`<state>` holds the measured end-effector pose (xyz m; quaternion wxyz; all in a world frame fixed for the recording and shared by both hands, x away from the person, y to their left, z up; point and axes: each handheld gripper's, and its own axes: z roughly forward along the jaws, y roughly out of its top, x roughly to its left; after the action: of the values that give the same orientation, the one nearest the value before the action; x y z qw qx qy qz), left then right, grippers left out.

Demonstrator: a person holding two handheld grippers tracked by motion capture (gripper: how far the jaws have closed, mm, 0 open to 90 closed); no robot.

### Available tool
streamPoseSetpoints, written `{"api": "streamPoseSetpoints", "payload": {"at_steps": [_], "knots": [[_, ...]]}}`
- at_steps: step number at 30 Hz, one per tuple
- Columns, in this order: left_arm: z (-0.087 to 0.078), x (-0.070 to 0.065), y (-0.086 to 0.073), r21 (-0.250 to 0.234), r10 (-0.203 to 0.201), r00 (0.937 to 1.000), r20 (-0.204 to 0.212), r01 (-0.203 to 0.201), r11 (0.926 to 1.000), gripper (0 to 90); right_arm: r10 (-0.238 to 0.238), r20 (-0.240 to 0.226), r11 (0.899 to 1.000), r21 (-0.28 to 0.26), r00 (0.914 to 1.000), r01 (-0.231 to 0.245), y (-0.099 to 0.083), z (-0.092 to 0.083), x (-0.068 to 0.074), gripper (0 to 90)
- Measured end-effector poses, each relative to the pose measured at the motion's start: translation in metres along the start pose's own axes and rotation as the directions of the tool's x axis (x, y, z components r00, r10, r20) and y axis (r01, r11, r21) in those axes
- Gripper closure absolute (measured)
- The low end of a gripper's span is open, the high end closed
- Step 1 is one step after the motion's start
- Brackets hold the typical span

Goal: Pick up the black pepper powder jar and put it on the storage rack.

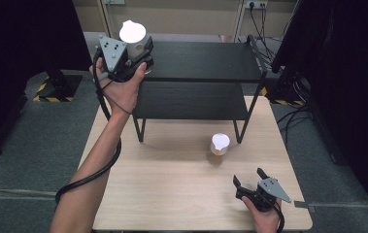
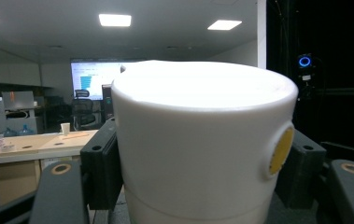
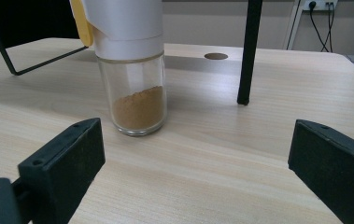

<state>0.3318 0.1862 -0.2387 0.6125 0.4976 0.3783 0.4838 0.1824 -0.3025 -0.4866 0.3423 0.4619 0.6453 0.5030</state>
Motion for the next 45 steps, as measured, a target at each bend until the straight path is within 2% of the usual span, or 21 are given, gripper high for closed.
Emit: {"api": "streamPoseSetpoints", "payload": {"at_steps": [9,17,26,36,39,40,42,45], "knots": [[0.018,-0.001,0.004,0.043,0.023,0.9991,-0.034,-0.022,0.9988,30.8,0.001,-0.001,1.000,-0.002,1.0000,-0.001,0.000,0.000,0.000,4.1],[0.025,-0.002,0.003,0.071,0.035,0.9980,-0.053,-0.032,0.9969,30.8,0.001,-0.001,1.000,-0.004,1.0000,-0.001,-0.001,0.000,0.000,4.1],[0.030,0.001,0.003,0.101,0.022,0.9982,-0.055,-0.016,0.9948,30.7,0.000,-0.001,1.000,-0.004,1.0000,0.000,-0.001,0.000,0.000,4.2],[0.038,0.001,0.011,0.127,0.005,0.9980,-0.063,0.003,0.9919,29.2,-0.002,-0.001,1.000,-0.006,1.0000,0.002,-0.001,0.000,0.000,4.2],[0.038,0.000,0.010,0.117,0.001,0.9975,-0.070,0.007,0.9931,27.7,-0.003,-0.002,1.000,-0.006,1.0000,0.003,-0.001,0.000,0.000,4.2],[0.038,0.000,0.009,0.113,0.002,0.9974,-0.072,0.006,0.9935,22.2,-0.004,-0.003,1.000,-0.006,1.0000,0.004,-0.001,0.000,0.000,4.2],[0.036,-0.002,0.007,0.095,0.023,0.9971,-0.072,-0.017,0.9954,17.8,-0.003,-0.003,1.000,-0.006,1.0000,0.003,-0.001,0.000,0.000,4.2],[0.034,-0.003,0.007,0.093,0.033,0.9968,-0.073,-0.026,0.9954,15.8,-0.004,-0.003,1.000,-0.004,1.0000,0.004,-0.001,0.000,0.000,4.2]]}}
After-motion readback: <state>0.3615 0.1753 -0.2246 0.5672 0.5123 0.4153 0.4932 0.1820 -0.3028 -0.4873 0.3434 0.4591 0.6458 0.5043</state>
